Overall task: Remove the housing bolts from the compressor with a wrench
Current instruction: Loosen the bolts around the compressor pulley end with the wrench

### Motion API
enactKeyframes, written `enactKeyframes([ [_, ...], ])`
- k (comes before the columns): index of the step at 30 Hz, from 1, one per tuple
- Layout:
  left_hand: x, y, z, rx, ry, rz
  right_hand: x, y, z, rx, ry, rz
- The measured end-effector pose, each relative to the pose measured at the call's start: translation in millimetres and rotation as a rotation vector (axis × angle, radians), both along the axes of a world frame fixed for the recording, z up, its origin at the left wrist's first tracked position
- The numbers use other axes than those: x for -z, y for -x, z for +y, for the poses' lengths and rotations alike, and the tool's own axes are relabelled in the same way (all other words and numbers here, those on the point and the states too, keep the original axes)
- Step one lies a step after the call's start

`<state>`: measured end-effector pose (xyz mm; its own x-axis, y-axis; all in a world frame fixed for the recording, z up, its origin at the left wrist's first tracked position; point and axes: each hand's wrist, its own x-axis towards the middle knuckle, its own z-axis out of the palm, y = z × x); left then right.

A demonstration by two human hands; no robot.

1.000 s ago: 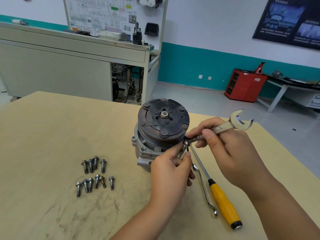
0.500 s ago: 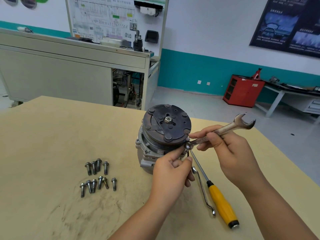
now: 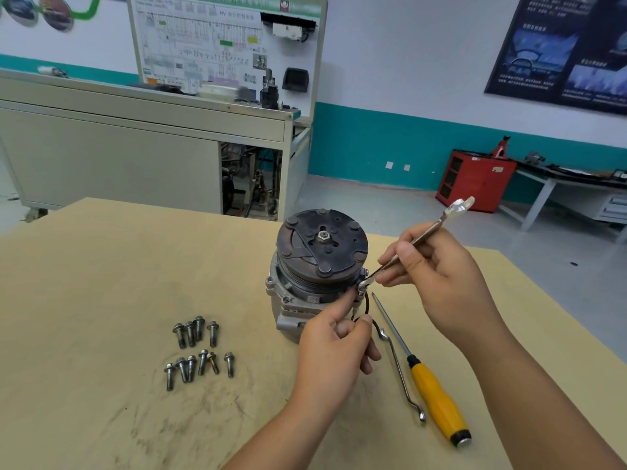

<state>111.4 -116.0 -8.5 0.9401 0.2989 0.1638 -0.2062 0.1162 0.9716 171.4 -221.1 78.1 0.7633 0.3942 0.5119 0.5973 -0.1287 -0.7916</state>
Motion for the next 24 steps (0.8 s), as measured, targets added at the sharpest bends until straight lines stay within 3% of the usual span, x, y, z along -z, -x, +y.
enactKeyframes([
  [6,1,3,1,0.000,-0.035,-0.010,-5,2,6,0.123,0.141,-0.123],
  [24,-1,11,7,-0.049,-0.007,-0.006,-24,1,13,0.119,0.187,-0.077],
])
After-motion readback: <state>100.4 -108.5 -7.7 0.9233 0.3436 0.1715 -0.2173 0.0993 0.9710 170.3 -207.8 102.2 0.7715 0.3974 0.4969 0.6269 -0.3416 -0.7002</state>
